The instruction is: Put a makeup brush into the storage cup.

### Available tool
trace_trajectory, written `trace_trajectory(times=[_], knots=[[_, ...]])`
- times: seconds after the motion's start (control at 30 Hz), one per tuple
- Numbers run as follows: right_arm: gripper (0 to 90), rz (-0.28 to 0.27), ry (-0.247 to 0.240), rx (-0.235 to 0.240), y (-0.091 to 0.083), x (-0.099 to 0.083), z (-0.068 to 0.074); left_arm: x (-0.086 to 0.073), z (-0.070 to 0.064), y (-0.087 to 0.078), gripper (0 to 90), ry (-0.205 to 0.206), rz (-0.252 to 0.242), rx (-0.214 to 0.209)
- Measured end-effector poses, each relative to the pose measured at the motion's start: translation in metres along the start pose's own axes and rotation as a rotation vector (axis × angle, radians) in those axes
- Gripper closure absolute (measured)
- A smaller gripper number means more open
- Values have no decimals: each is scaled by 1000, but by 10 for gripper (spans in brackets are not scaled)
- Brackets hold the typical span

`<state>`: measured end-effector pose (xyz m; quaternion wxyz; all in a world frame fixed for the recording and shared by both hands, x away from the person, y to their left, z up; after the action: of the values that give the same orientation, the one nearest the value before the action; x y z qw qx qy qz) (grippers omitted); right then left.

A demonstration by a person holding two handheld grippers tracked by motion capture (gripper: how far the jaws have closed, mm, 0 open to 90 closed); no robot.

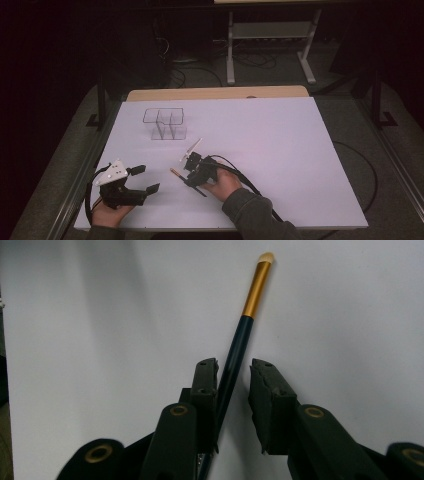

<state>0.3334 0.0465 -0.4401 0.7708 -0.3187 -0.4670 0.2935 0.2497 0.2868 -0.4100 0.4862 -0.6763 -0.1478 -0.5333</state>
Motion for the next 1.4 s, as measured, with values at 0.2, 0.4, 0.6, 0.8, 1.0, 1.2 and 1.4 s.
trace_trajectory(times=[0.2,0.4,0.6,0.8,1.0,1.2,1.4], knots=[[761,9,-4,-12,-1,0,0,0,0,1,171,1,1,0],[803,23,-21,-40,0,1,2,0,0,1,172,2,1,1],[819,36,-36,-58,1,1,3,0,0,1,171,2,3,0],[830,58,-52,-76,2,3,5,0,-1,2,172,14,1,-2],[832,64,-71,-78,2,3,6,0,-1,3,172,10,5,-2],[832,60,-82,-68,2,3,5,0,0,3,172,12,2,-1],[833,44,-99,-50,1,2,3,0,1,2,172,12,5,-2]])
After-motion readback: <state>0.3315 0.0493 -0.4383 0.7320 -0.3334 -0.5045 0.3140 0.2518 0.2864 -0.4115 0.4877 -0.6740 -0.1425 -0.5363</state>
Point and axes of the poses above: each handheld gripper's, and its own axes: y roughly forward along the jaws, x roughly out of its top, z roughly to its left, the point moved 1 cm from there along y, roughly forward along the jaws, and after that the axes turned 14 degrees about x, right-handed, at the moved point
